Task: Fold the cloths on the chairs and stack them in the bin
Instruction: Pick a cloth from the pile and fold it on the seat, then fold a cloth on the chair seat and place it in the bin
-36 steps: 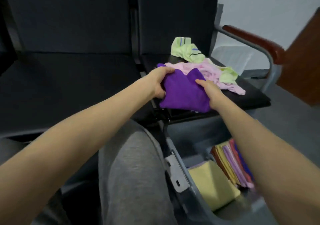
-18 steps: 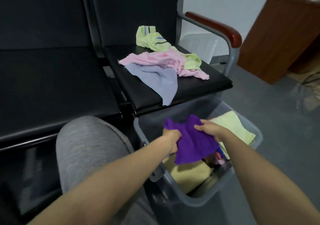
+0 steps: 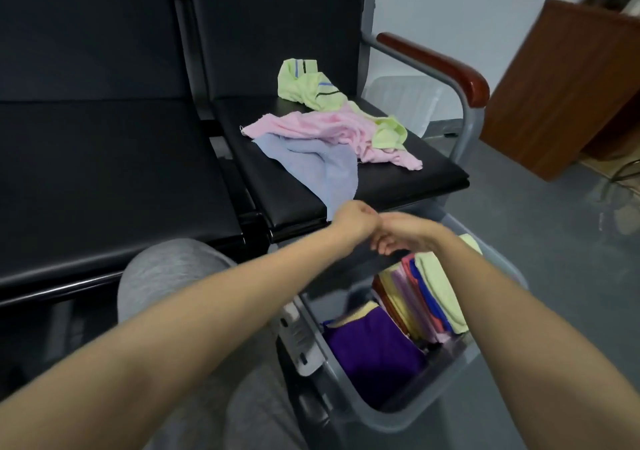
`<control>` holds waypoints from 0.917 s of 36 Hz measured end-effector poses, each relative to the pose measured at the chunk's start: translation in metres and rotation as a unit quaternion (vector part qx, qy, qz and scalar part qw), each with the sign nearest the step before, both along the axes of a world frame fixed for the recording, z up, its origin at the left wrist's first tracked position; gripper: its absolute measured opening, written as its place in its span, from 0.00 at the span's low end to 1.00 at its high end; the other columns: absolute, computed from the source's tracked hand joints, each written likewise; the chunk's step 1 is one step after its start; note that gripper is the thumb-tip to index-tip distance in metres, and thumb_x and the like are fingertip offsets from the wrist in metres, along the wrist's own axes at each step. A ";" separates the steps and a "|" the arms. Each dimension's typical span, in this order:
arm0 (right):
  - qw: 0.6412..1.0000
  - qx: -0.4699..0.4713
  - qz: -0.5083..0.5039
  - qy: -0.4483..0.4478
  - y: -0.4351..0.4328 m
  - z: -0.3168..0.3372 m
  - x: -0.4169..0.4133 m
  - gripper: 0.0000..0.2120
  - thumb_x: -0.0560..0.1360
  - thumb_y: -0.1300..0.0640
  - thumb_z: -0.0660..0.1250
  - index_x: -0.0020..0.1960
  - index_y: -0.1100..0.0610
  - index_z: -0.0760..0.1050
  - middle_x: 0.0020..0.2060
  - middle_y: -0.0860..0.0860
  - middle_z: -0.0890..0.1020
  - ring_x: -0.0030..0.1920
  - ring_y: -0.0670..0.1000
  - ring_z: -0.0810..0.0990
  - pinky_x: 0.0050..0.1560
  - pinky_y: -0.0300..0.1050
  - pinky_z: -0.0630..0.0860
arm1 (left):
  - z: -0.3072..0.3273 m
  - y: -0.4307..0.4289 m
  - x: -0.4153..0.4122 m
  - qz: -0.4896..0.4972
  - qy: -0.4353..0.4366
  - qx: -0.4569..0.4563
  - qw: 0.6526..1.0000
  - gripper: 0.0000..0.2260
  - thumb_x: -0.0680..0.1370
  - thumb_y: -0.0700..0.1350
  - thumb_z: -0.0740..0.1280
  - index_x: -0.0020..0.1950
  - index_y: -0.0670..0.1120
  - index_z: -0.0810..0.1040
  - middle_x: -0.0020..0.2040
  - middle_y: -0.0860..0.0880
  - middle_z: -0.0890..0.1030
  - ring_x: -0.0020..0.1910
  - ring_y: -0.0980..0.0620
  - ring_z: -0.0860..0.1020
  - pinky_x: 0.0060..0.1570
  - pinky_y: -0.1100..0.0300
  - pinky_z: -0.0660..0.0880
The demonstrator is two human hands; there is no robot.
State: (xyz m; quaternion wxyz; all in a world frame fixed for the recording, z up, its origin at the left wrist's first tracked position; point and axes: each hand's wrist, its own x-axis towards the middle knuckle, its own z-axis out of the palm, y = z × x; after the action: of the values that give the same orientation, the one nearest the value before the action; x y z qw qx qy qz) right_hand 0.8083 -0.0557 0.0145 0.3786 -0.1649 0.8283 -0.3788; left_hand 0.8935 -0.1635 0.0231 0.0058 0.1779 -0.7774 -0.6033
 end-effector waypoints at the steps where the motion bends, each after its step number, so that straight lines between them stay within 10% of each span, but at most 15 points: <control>1: 0.999 -0.032 -0.009 0.011 -0.006 0.013 -0.002 0.09 0.79 0.60 0.58 0.43 0.59 0.73 0.27 0.52 0.78 0.27 0.48 0.73 0.31 0.38 0.69 | 0.011 -0.012 -0.004 0.021 0.040 -0.019 0.999 0.06 0.74 0.35 0.63 0.41 0.42 0.79 0.35 0.48 0.78 0.34 0.55 0.74 0.40 0.65 0.69; 8: 0.977 -0.031 0.034 0.208 -0.048 0.062 -0.011 0.04 0.77 0.58 0.62 0.45 0.57 0.74 0.32 0.50 0.75 0.30 0.47 0.70 0.29 0.38 0.65 | 0.027 -0.100 -0.028 -0.010 0.053 -0.344 0.937 0.24 0.76 0.41 0.64 0.72 0.44 0.65 0.68 0.45 0.69 0.67 0.44 0.68 0.60 0.53 0.67; 12: 0.970 -0.027 0.028 0.241 -0.079 0.051 -0.019 0.14 0.75 0.57 0.67 0.60 0.55 0.73 0.51 0.52 0.75 0.48 0.47 0.74 0.48 0.39 0.72 | 0.013 -0.127 -0.030 -0.083 -0.066 -0.436 0.894 0.13 0.76 0.50 0.64 0.59 0.47 0.73 0.57 0.48 0.74 0.61 0.43 0.72 0.53 0.53 0.67; 15: 0.952 0.060 0.067 0.294 -0.103 0.041 -0.022 0.32 0.73 0.47 0.70 0.73 0.50 0.62 0.70 0.52 0.66 0.71 0.54 0.63 0.70 0.50 0.62 | 0.006 -0.136 -0.032 -0.068 -0.022 -0.434 0.898 0.14 0.77 0.51 0.64 0.59 0.46 0.76 0.55 0.49 0.79 0.57 0.46 0.75 0.53 0.56 0.70; 18: 0.927 0.162 0.082 0.327 -0.120 0.038 -0.018 0.41 0.73 0.38 0.66 0.77 0.49 0.50 0.75 0.53 0.55 0.75 0.57 0.50 0.72 0.53 0.53 | 0.004 -0.142 -0.042 -0.080 -0.001 -0.408 0.910 0.10 0.78 0.47 0.64 0.56 0.46 0.77 0.54 0.49 0.80 0.55 0.47 0.76 0.53 0.57 0.71; 23: 0.911 0.171 0.091 0.365 -0.133 0.038 -0.023 0.16 0.79 0.46 0.59 0.59 0.57 0.72 0.59 0.56 0.76 0.62 0.58 0.71 0.54 0.48 0.69 | -0.003 -0.157 -0.057 -0.061 0.021 -0.330 0.942 0.14 0.78 0.51 0.65 0.35 0.49 0.67 0.35 0.54 0.70 0.39 0.51 0.69 0.42 0.57 0.67; 26: 0.939 0.076 0.042 0.332 -0.133 0.047 -0.025 0.13 0.81 0.55 0.56 0.60 0.62 0.72 0.59 0.59 0.76 0.60 0.59 0.74 0.54 0.47 0.69 | -0.005 -0.155 -0.059 -0.031 0.063 -0.255 0.964 0.11 0.74 0.52 0.67 0.45 0.47 0.68 0.39 0.54 0.71 0.44 0.50 0.72 0.47 0.56 0.69; 30: 0.975 -0.058 -0.047 0.208 -0.126 0.055 -0.039 0.15 0.81 0.59 0.58 0.63 0.66 0.73 0.62 0.63 0.75 0.63 0.61 0.72 0.53 0.44 0.72 | 0.007 -0.157 -0.055 -0.069 0.120 -0.156 0.978 0.42 0.68 0.46 0.75 0.75 0.48 0.55 0.64 0.48 0.67 0.63 0.50 0.70 0.63 0.57 0.68; 33: 0.983 -0.105 -0.106 0.105 -0.121 0.054 -0.045 0.20 0.81 0.50 0.58 0.68 0.60 0.71 0.63 0.58 0.76 0.62 0.59 0.74 0.57 0.45 0.74 | 0.013 -0.159 -0.056 -0.129 0.055 -0.308 0.941 0.38 0.70 0.45 0.75 0.75 0.53 0.59 0.74 0.46 0.57 0.72 0.43 0.58 0.71 0.50 0.59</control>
State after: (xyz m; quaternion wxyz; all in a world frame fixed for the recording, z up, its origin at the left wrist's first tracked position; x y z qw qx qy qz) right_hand 0.7631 -0.1767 0.0688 0.2272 -0.1538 0.8319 -0.4823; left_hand 0.8375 -0.3228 0.0365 0.0254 0.0322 -0.9399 -0.3391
